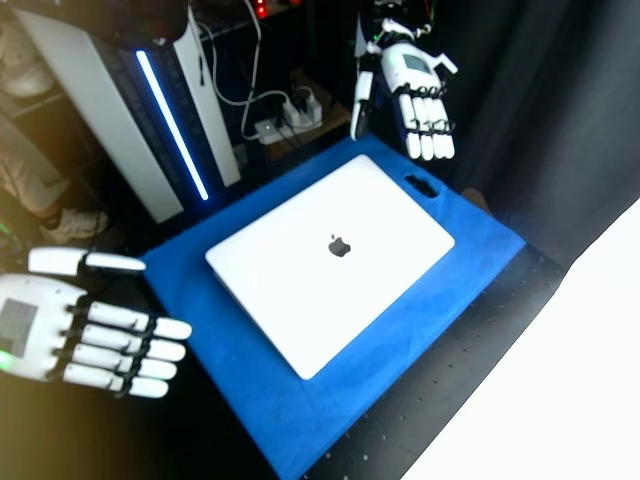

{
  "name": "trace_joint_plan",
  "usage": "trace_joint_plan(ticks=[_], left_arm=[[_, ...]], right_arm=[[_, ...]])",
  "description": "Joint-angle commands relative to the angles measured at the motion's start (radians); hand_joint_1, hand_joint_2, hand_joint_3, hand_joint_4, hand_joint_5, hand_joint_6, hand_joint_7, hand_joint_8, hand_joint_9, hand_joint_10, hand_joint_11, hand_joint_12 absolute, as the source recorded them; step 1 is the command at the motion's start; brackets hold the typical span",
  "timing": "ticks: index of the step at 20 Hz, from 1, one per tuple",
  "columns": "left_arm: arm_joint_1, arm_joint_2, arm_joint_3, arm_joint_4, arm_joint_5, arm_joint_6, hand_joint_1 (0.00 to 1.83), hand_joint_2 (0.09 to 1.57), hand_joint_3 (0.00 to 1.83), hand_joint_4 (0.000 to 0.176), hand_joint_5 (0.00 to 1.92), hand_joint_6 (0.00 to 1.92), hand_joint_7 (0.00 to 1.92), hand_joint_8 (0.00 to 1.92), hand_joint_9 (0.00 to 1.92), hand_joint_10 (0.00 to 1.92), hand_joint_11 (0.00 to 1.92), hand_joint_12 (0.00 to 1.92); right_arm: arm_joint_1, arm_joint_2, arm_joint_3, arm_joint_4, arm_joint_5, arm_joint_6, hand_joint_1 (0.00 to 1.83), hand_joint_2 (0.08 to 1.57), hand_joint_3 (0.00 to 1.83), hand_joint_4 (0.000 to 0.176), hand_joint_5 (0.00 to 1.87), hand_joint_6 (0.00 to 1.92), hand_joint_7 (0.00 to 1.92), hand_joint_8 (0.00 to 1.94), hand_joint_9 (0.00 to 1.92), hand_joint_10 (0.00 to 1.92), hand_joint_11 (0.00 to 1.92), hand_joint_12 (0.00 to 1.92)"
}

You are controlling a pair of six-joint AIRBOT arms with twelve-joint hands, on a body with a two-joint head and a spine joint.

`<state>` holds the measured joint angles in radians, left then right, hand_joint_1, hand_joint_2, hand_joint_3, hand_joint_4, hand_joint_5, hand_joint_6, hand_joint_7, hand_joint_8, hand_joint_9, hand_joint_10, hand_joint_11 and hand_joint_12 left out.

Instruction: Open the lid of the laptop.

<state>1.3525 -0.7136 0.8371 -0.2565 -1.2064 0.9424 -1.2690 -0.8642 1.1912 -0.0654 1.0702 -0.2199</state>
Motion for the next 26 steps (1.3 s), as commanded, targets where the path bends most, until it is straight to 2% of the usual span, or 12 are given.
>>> trace_joint_plan(ticks=[1, 2, 3, 6, 7, 9, 11, 12, 14, 15, 21, 26], left_arm=[[-0.008, 0.01, 0.005, -0.004, -0.123, 0.002, 0.52, 1.28, 0.01, 0.038, 0.11, 0.06, 0.05, 0.0, 0.01, 0.0, 0.0, 0.01], [-0.008, 0.015, 0.005, 0.002, -0.119, 0.0, 0.49, 1.29, 0.0, 0.027, 0.13, 0.03, 0.06, 0.01, 0.0, 0.0, 0.0, 0.0], [-0.008, 0.02, 0.004, 0.009, -0.114, -0.001, 0.46, 1.25, 0.0, 0.033, 0.12, 0.01, 0.04, 0.0, 0.0, 0.0, 0.0, 0.0], [-0.008, 0.03, 0.004, 0.026, -0.104, -0.004, 0.42, 1.18, 0.0, 0.019, 0.08, 0.0, 0.0, 0.0, 0.0, 0.0, 0.0, 0.0], [-0.009, 0.031, 0.004, 0.029, -0.104, -0.005, 0.42, 1.13, 0.0, 0.043, 0.08, 0.0, 0.0, 0.0, 0.0, 0.0, 0.0, 0.0], [-0.012, 0.033, 0.004, 0.036, -0.102, -0.006, 0.48, 1.01, 0.0, 0.066, 0.01, 0.0, 0.0, 0.0, 0.0, 0.0, 0.0, 0.0], [-0.019, 0.034, 0.004, 0.044, -0.091, -0.006, 0.45, 0.94, 0.0, 0.075, 0.0, 0.0, 0.0, 0.0, 0.0, 0.0, 0.0, 0.0], [-0.027, 0.034, 0.005, 0.051, -0.08, -0.006, 0.36, 0.92, 0.0, 0.034, 0.0, 0.0, 0.0, 0.0, 0.0, 0.0, 0.0, 0.0], [-0.047, 0.033, 0.008, 0.07, -0.059, -0.005, 0.31, 0.88, 0.0, 0.019, 0.0, 0.0, 0.0, 0.0, 0.0, 0.0, 0.0, 0.0], [-0.064, 0.032, 0.011, 0.085, -0.046, -0.005, 0.27, 0.88, 0.0, 0.0, 0.0, 0.0, 0.0, 0.0, 0.0, 0.0, 0.0, 0.0], [-0.218, 0.003, 0.046, 0.219, 0.12, -0.005, 0.23, 0.82, 0.0, 0.0, 0.0, 0.0, 0.0, 0.0, 0.0, 0.0, 0.0, 0.0], [-0.332, -0.026, 0.072, 0.314, 0.244, -0.005, 0.3, 0.82, 0.0, 0.0, 0.0, 0.0, 0.0, 0.0, 0.0, 0.0, 0.0, 0.0]], right_arm=[[0.016, 0.005, 0.007, 0.015, 0.091, 0.006, 0.0, 1.54, 0.03, 0.0, 0.0, 0.0, 0.0, 0.0, 0.0, 0.0, 0.0, 0.0], [0.028, 0.008, 0.007, -0.009, 0.07, 0.006, 0.0, 1.54, 0.02, 0.0, 0.0, 0.0, 0.0, 0.0, 0.0, 0.0, 0.0, 0.0], [0.041, 0.011, 0.007, -0.035, 0.047, 0.007, 0.0, 1.54, 0.02, 0.0, 0.0, 0.0, 0.0, 0.0, 0.0, 0.0, 0.0, 0.0], [0.059, 0.015, 0.007, -0.095, 0.001, 0.016, 0.04, 1.57, 0.01, 0.0, 0.0, 0.0, 0.0, 0.0, 0.0, 0.0, 0.0, 0.0], [0.062, 0.018, 0.007, -0.118, -0.018, 0.021, 0.01, 1.57, 0.01, 0.0, 0.0, 0.0, 0.0, 0.0, 0.0, 0.0, 0.0, 0.0], [0.065, 0.022, 0.007, -0.153, -0.05, 0.031, 0.0, 1.53, 0.0, 0.0, 0.0, 0.0, 0.0, 0.0, 0.0, 0.0, 0.0, 0.0], [0.066, 0.022, 0.005, -0.168, -0.06, 0.036, 0.0, 1.5, 0.0, 0.0, 0.0, 0.0, 0.0, 0.0, 0.0, 0.0, 0.0, 0.0], [0.066, 0.021, 0.002, -0.174, -0.062, 0.036, 0.0, 1.49, 0.0, 0.0, 0.0, 0.0, 0.0, 0.0, 0.0, 0.0, 0.0, 0.0], [0.066, 0.021, -0.002, -0.185, -0.065, 0.038, 0.0, 1.47, 0.0, 0.0, 0.0, 0.0, 0.0, 0.0, 0.0, 0.0, 0.0, 0.0], [0.066, 0.021, -0.003, -0.195, -0.069, 0.042, 0.0, 1.47, 0.0, 0.0, 0.0, 0.0, 0.0, 0.0, 0.0, 0.0, 0.0, 0.0], [0.073, 0.021, -0.008, -0.275, -0.102, 0.056, 0.0, 1.42, 0.0, 0.0, 0.0, 0.0, 0.0, 0.0, 0.0, 0.0, 0.0, 0.0], [0.149, 0.021, -0.011, -0.382, -0.157, 0.056, 0.0, 1.39, 0.0, 0.0, 0.0, 0.0, 0.0, 0.0, 0.0, 0.0, 0.0, 0.0]])
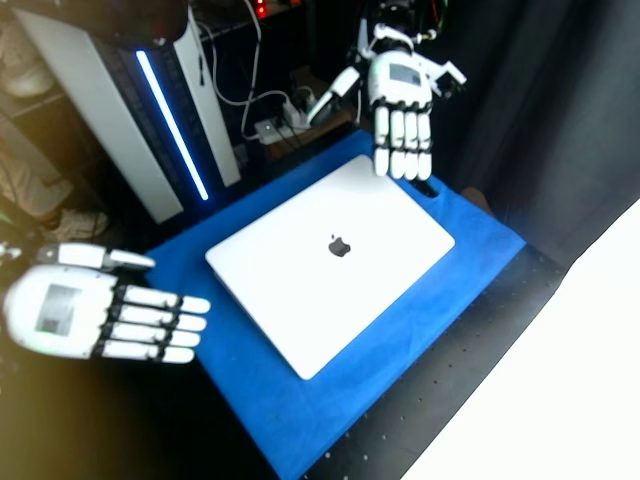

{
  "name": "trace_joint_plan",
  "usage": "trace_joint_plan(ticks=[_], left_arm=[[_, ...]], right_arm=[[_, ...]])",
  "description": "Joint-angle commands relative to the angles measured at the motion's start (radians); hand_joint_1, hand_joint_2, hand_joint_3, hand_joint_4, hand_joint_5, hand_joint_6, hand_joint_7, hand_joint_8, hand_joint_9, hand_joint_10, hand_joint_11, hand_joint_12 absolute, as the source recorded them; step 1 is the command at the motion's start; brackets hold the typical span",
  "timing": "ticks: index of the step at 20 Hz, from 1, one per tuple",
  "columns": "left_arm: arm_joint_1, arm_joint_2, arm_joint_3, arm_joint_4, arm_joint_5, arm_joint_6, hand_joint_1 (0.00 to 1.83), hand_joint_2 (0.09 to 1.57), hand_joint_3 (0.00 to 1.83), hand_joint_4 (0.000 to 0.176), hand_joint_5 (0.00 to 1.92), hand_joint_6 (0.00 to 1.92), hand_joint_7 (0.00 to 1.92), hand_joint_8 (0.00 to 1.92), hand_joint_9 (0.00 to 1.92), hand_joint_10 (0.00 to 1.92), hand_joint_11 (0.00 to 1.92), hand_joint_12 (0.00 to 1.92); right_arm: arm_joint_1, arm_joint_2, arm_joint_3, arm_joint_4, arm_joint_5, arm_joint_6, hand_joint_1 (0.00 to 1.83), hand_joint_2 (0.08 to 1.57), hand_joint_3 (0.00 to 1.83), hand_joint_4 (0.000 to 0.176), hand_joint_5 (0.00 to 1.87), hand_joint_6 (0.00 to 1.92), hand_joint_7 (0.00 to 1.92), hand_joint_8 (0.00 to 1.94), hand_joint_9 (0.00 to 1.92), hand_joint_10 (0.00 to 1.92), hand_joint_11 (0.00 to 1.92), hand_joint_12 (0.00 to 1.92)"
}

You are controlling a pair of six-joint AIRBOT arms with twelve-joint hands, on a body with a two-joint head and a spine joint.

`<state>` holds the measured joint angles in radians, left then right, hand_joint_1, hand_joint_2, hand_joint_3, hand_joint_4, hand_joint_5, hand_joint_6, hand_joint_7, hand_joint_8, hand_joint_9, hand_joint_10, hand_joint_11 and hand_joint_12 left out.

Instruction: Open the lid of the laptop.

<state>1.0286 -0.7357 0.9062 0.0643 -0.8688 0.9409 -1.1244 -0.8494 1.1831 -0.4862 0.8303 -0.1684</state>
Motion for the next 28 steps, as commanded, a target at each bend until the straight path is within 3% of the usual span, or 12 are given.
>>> trace_joint_plan(ticks=[1, 6, 10, 19, 23, 26, 27, 28], left_arm=[[-0.016, -0.014, 0.008, -0.004, -0.085, -0.003, 0.34, 0.82, 0.0, 0.0, 0.0, 0.0, 0.0, 0.0, 0.0, 0.0, 0.0, 0.0], [-0.046, -0.064, 0.041, 0.012, -0.038, -0.027, 0.57, 0.78, 0.0, 0.0, 0.0, 0.0, 0.0, 0.0, 0.0, 0.0, 0.0, 0.0], [-0.05, -0.067, 0.043, 0.013, -0.039, -0.027, 0.61, 0.77, 0.0, 0.001, 0.0, 0.0, 0.0, 0.0, 0.0, 0.0, 0.0, 0.0], [-0.05, -0.079, 0.049, 0.012, -0.029, -0.041, 0.56, 0.8, 0.01, 0.0, 0.0, 0.0, 0.0, 0.0, 0.0, 0.0, 0.0, 0.0], [-0.054, -0.093, 0.055, 0.012, -0.027, -0.041, 0.64, 0.8, 0.0, 0.0, 0.0, 0.0, 0.0, 0.0, 0.0, 0.0, 0.0, 0.0], [-0.079, -0.121, 0.069, 0.02, -0.013, -0.041, 0.67, 0.81, 0.01, 0.018, 0.0, 0.0, 0.0, 0.0, 0.0, 0.0, 0.0, 0.0], [-0.09, -0.132, 0.074, 0.028, -0.008, -0.041, 0.68, 0.81, 0.01, 0.042, 0.0, 0.0, 0.0, 0.0, 0.0, 0.0, 0.0, 0.0], [-0.103, -0.143, 0.079, 0.037, -0.002, -0.041, 0.66, 0.83, 0.01, 0.017, 0.0, 0.0, 0.0, 0.0, 0.0, 0.0, 0.0, 0.0]], right_arm=[[0.021, 0.005, -0.005, 0.011, 0.069, 0.005, 0.0, 1.41, 0.0, 0.0, 0.0, 0.0, 0.0, 0.0, 0.0, 0.0, 0.0, 0.0], [0.162, -0.016, -0.016, -0.271, -0.035, 0.069, 0.0, 1.43, 0.01, 0.0, 0.0, 0.0, 0.0, 0.0, 0.0, 0.0, 0.0, 0.0], [0.19, -0.027, -0.011, -0.409, -0.057, 0.152, 0.0, 1.42, 0.01, 0.0, 0.0, 0.0, 0.0, 0.0, 0.0, 0.0, 0.0, 0.0], [0.224, -0.042, -0.012, -0.454, -0.069, 0.153, 0.0, 1.43, 0.0, 0.0, 0.0, 0.0, 0.0, 0.0, 0.0, 0.0, 0.0, 0.0], [0.225, -0.07, -0.009, -0.483, -0.084, 0.153, 0.0, 1.43, 0.0, 0.0, 0.03, 0.01, 0.0, 0.0, 0.0, 0.0, 0.0, 0.0], [0.225, -0.076, -0.009, -0.491, -0.092, 0.153, 0.0, 1.44, 0.0, 0.0, 0.02, 0.0, 0.0, 0.0, 0.0, 0.0, 0.0, 0.0], [0.225, -0.077, -0.009, -0.491, -0.095, 0.153, 0.0, 1.44, 0.0, 0.0, 0.01, 0.0, 0.0, 0.0, 0.0, 0.0, 0.0, 0.0], [0.224, -0.078, -0.009, -0.491, -0.096, 0.153, 0.0, 1.43, 0.0, 0.0, 0.01, 0.0, 0.0, 0.0, 0.0, 0.0, 0.0, 0.0]])
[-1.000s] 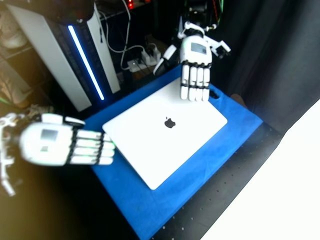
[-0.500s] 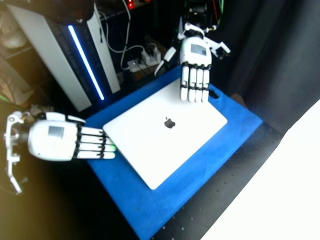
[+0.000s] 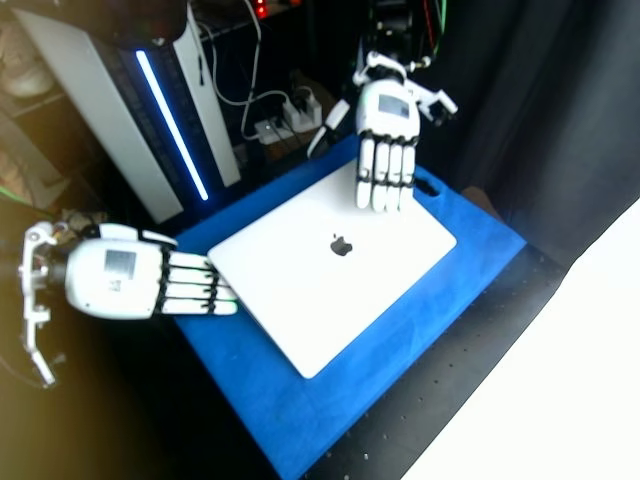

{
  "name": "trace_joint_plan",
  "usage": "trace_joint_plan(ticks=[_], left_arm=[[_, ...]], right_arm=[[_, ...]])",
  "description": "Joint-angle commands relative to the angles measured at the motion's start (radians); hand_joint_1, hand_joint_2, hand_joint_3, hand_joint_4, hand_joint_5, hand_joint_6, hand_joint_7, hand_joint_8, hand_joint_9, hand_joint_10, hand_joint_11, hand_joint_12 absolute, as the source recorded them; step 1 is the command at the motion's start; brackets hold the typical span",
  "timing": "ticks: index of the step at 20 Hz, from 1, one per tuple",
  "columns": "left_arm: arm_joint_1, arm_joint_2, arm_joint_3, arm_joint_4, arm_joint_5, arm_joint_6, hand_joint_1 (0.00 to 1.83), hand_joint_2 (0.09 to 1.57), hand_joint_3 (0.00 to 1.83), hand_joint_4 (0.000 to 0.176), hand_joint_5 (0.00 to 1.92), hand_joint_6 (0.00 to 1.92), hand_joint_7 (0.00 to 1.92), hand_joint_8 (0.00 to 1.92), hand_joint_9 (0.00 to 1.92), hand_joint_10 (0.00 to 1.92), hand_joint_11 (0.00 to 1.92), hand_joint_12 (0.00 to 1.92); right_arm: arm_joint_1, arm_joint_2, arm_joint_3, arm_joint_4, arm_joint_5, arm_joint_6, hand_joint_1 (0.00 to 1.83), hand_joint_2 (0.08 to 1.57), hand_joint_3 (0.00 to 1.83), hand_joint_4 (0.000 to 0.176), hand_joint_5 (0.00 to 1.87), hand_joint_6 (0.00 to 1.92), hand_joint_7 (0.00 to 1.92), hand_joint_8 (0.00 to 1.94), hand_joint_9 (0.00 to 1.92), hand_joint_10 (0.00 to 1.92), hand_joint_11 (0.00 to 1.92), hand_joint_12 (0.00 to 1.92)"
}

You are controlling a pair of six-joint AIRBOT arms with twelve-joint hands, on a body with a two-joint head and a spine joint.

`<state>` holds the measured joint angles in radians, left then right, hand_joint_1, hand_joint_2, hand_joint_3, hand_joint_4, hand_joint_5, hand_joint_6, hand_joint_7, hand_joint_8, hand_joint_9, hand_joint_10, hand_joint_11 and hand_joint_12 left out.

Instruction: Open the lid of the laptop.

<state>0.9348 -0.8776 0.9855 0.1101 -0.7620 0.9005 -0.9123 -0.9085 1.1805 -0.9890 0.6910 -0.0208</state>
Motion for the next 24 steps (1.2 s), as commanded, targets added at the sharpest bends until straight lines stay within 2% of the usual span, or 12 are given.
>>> trace_joint_plan(ticks=[1, 2, 8, 10, 13, 15, 16, 18, 20, 22, 23, 24], left_arm=[[-0.023, -0.013, 0.005, 0.002, -0.1, 0.0, 0.66, 0.85, 0.01, 0.009, 0.0, 0.0, 0.0, 0.0, 0.0, 0.0, 0.0, 0.0], [-0.034, -0.025, 0.012, 0.009, -0.091, 0.0, 0.66, 0.86, 0.02, 0.0, 0.0, 0.0, 0.0, 0.0, 0.0, 0.0, 0.0, 0.0], [-0.123, -0.112, 0.063, 0.04, -0.051, 0.0, 0.81, 0.92, 0.01, 0.0, 0.0, 0.0, 0.0, 0.0, 0.0, 0.0, 0.0, 0.0], [-0.132, -0.126, 0.063, 0.057, -0.047, 0.0, 0.82, 0.93, 0.01, 0.01, 0.0, 0.0, 0.0, 0.0, 0.0, 0.0, 0.0, 0.0], [-0.134, -0.131, 0.043, 0.093, -0.045, 0.0, 0.89, 0.86, 0.0, 0.007, 0.0, 0.0, 0.0, 0.0, 0.0, 0.0, 0.0, 0.0], [-0.134, -0.137, 0.04, 0.1, -0.04, 0.0, 0.81, 0.86, 0.0, 0.0, 0.0, 0.0, 0.0, 0.0, 0.0, 0.0, 0.0, 0.0], [-0.133, -0.141, 0.04, 0.1, -0.033, 0.0, 0.84, 0.8, 0.0, 0.0, 0.0, 0.0, 0.0, 0.0, 0.0, 0.0, 0.0, 0.0], [-0.132, -0.147, 0.04, 0.102, -0.026, 0.0, 0.88, 0.77, 0.0, 0.0, 0.0, 0.0, 0.0, 0.0, 0.0, 0.0, 0.0, 0.0], [-0.133, -0.154, 0.049, 0.103, -0.022, 0.0, 0.88, 0.79, 0.0, 0.0, 0.0, 0.0, 0.0, 0.0, 0.0, 0.0, 0.0, 0.0], [-0.145, -0.166, 0.073, 0.103, 0.004, 0.001, 0.9, 0.82, 0.01, 0.0, 0.0, 0.0, 0.0, 0.0, 0.0, 0.0, 0.0, 0.0], [-0.152, -0.172, 0.083, 0.103, 0.016, 0.001, 0.93, 0.85, 0.02, 0.007, 0.0, 0.0, 0.0, 0.0, 0.0, 0.0, 0.0, 0.0], [-0.168, -0.185, 0.102, 0.096, 0.035, 0.006, 0.95, 0.87, 0.02, 0.0, 0.0, 0.0, 0.0, 0.0, 0.0, 0.0, 0.0, 0.0]], right_arm=[[0.012, -0.02, -0.006, 0.011, 0.042, 0.005, 0.0, 1.43, 0.0, 0.0, 0.01, 0.0, 0.0, 0.0, 0.0, 0.0, 0.0, 0.0], [0.012, -0.02, -0.006, 0.011, 0.041, 0.005, 0.0, 1.43, 0.0, 0.0, 0.01, 0.0, 0.0, 0.0, 0.0, 0.0, 0.0, 0.0], [0.012, -0.023, -0.006, 0.009, 0.041, 0.005, 0.0, 1.43, 0.0, 0.0, 0.0, 0.0, 0.0, 0.0, 0.0, 0.0, 0.0, 0.0], [0.012, -0.023, -0.005, 0.01, 0.041, 0.005, 0.0, 1.43, 0.0, 0.0, 0.01, 0.0, 0.0, 0.0, 0.0, 0.0, 0.0, 0.0], [0.012, -0.023, -0.005, 0.01, 0.041, 0.005, 0.0, 1.42, 0.0, 0.0, 0.04, 0.0, 0.08, 0.01, 0.09, 0.01, 0.04, 0.01], [0.012, -0.024, -0.005, 0.01, 0.041, 0.005, 0.0, 1.42, 0.0, 0.0, 0.04, 0.0, 0.11, 0.01, 0.07, 0.0, 0.0, 0.0], [0.012, -0.026, -0.005, 0.01, 0.041, 0.005, 0.03, 1.42, 0.0, 0.0, 0.09, 0.01, 0.2, 0.01, 0.15, 0.01, 0.0, 0.0], [0.012, -0.026, -0.005, 0.01, 0.041, 0.005, 0.07, 1.41, 0.0, 0.0, 0.1, 0.01, 0.19, 0.01, 0.14, 0.0, 0.0, 0.0], [0.012, -0.026, -0.005, 0.01, 0.041, 0.005, 0.01, 1.42, 0.0, 0.0, 0.09, 0.0, 0.2, 0.0, 0.15, 0.0, 0.0, 0.0], [0.012, -0.027, -0.005, 0.013, 0.041, 0.005, 0.0, 1.42, 0.0, 0.0, 0.03, 0.0, 0.09, 0.0, 0.09, 0.0, 0.03, 0.01], [0.012, -0.027, -0.006, 0.014, 0.041, 0.007, 0.0, 1.43, 0.01, 0.0, 0.01, 0.0, 0.02, 0.0, 0.02, 0.0, 0.0, 0.0], [0.012, -0.028, -0.006, 0.016, 0.041, 0.01, 0.0, 1.43, 0.01, 0.0, 0.0, 0.0, 0.0, 0.0, 0.0, 0.0, 0.0, 0.0]])
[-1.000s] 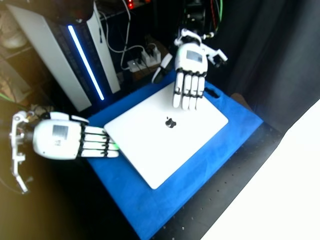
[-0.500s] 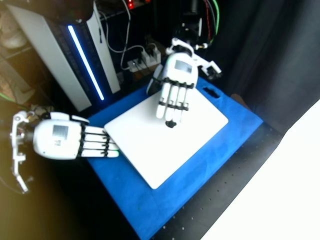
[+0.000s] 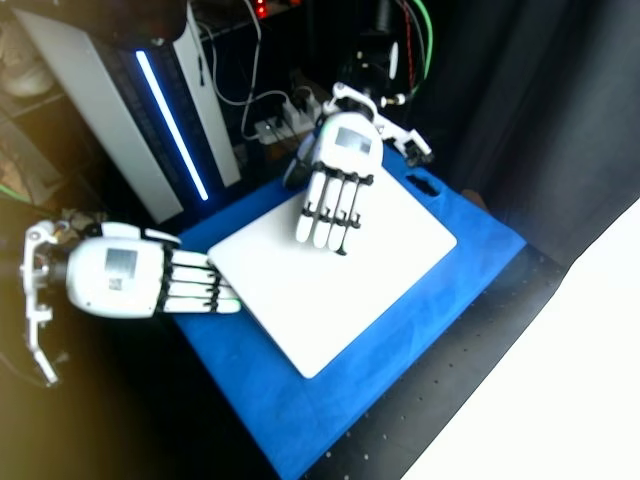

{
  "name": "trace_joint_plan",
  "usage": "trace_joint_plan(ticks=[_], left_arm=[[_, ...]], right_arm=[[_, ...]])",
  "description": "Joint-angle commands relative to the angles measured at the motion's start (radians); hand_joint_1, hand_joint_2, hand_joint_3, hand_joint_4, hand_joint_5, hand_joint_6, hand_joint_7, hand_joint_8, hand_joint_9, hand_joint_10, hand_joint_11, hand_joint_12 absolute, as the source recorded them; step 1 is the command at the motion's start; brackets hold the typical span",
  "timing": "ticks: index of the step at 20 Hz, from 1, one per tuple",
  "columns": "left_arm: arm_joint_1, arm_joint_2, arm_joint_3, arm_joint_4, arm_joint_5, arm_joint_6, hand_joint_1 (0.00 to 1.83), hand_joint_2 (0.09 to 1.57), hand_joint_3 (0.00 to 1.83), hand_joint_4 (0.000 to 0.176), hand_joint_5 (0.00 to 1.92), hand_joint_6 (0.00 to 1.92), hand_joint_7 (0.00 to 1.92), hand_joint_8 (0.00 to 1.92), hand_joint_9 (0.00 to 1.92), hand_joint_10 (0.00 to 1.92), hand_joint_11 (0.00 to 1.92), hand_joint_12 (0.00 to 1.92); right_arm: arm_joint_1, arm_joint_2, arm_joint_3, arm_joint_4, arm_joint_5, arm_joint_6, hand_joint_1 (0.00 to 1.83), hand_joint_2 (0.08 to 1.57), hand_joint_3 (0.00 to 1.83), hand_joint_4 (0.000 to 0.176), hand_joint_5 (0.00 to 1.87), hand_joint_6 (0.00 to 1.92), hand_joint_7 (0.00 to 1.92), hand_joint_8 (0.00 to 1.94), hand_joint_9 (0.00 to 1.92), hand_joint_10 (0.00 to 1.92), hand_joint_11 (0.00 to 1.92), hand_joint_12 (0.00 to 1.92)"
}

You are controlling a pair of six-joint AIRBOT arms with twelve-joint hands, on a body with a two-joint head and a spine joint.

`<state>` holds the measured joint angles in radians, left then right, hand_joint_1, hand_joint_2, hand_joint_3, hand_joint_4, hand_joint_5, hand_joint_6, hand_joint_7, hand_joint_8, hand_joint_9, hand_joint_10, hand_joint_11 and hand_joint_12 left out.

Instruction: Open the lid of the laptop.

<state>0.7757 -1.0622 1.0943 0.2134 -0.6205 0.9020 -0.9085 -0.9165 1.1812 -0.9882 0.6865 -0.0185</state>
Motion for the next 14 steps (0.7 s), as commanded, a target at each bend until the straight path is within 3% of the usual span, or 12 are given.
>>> trace_joint_plan(ticks=[1, 4, 6, 7, 8, 9, 10, 11, 12, 13, 14], left_arm=[[-0.023, -0.01, 0.005, -0.024, -0.092, 0.027, 0.98, 0.92, 0.01, 0.0, 0.0, 0.0, 0.0, 0.0, 0.0, 0.0, 0.0, 0.0], [-0.087, -0.016, 0.017, -0.067, -0.044, 0.137, 0.92, 0.98, 0.02, 0.0, 0.0, 0.0, 0.0, 0.0, 0.0, 0.0, 0.0, 0.0], [-0.117, -0.016, 0.03, -0.07, -0.042, 0.14, 0.91, 0.98, 0.02, 0.0, 0.0, 0.0, 0.0, 0.0, 0.0, 0.0, 0.0, 0.0], [-0.125, -0.016, 0.036, -0.084, -0.055, 0.141, 0.91, 0.97, 0.01, 0.016, 0.0, 0.0, 0.0, 0.0, 0.0, 0.0, 0.0, 0.0], [-0.126, -0.016, 0.04, -0.105, -0.072, 0.141, 0.93, 0.97, 0.01, 0.02, 0.0, 0.0, 0.0, 0.0, 0.0, 0.0, 0.0, 0.0], [-0.126, -0.019, 0.041, -0.128, -0.092, 0.146, 0.94, 0.93, 0.0, 0.008, 0.0, 0.0, 0.0, 0.0, 0.0, 0.0, 0.0, 0.0], [-0.126, -0.022, 0.041, -0.143, -0.104, 0.152, 0.94, 0.93, 0.0, 0.008, 0.0, 0.0, 0.0, 0.0, 0.0, 0.0, 0.0, 0.0], [-0.128, -0.027, 0.044, -0.152, -0.114, 0.156, 0.89, 0.95, 0.0, 0.035, 0.0, 0.0, 0.0, 0.0, 0.0, 0.0, 0.0, 0.0], [-0.137, -0.03, 0.048, -0.157, -0.12, 0.156, 0.81, 0.97, 0.01, 0.008, 0.0, 0.0, 0.0, 0.0, 0.0, 0.0, 0.0, 0.0], [-0.143, -0.031, 0.05, -0.16, -0.124, 0.158, 0.81, 0.97, 0.01, 0.008, 0.0, 0.0, 0.0, 0.0, 0.0, 0.0, 0.0, 0.0], [-0.148, -0.031, 0.05, -0.169, -0.132, 0.161, 0.75, 0.97, 0.01, 0.02, 0.0, 0.0, 0.0, 0.0, 0.0, 0.0, 0.0, 0.0]], right_arm=[[0.008, -0.02, -0.006, 0.016, 0.046, 0.009, 0.0, 1.44, 0.01, 0.0, 0.0, 0.0, 0.0, 0.0, 0.0, 0.0, 0.0, 0.0], [0.007, -0.02, -0.006, 0.015, 0.046, 0.009, 0.0, 1.44, 0.01, 0.0, 0.0, 0.0, 0.0, 0.0, 0.0, 0.0, 0.0, 0.0], [0.006, -0.021, -0.006, 0.015, 0.046, 0.009, 0.0, 1.44, 0.01, 0.0, 0.0, 0.0, 0.0, 0.0, 0.0, 0.0, 0.0, 0.0], [0.005, -0.023, -0.006, 0.015, 0.046, 0.009, 0.0, 1.44, 0.01, 0.0, 0.0, 0.0, 0.0, 0.0, 0.0, 0.0, 0.0, 0.0], [0.005, -0.026, -0.005, 0.014, 0.046, 0.009, 0.0, 1.44, 0.0, 0.0, 0.0, 0.0, 0.0, 0.0, 0.0, 0.0, 0.0, 0.0], [0.005, -0.028, -0.003, 0.013, 0.046, 0.009, 0.0, 1.43, 0.0, 0.0, 0.0, 0.0, 0.0, 0.0, 0.0, 0.0, 0.0, 0.0], [0.005, -0.029, -0.002, 0.013, 0.046, 0.009, 0.0, 1.43, 0.0, 0.0, 0.0, 0.0, 0.0, 0.0, 0.0, 0.0, 0.0, 0.0], [0.005, -0.03, -0.001, 0.013, 0.046, 0.009, 0.0, 1.44, 0.0, 0.0, 0.0, 0.0, 0.0, 0.0, 0.0, 0.0, 0.0, 0.0], [0.005, -0.03, 0.0, 0.013, 0.046, 0.009, 0.0, 1.44, 0.0, 0.0, 0.0, 0.0, 0.0, 0.0, 0.0, 0.0, 0.0, 0.0], [0.005, -0.03, 0.001, 0.013, 0.046, 0.009, 0.0, 1.44, 0.0, 0.0, 0.0, 0.0, 0.0, 0.0, 0.0, 0.0, 0.0, 0.0], [0.005, -0.031, 0.002, 0.013, 0.046, 0.009, 0.0, 1.44, 0.0, 0.0, 0.0, 0.0, 0.0, 0.0, 0.0, 0.0, 0.0, 0.0]])
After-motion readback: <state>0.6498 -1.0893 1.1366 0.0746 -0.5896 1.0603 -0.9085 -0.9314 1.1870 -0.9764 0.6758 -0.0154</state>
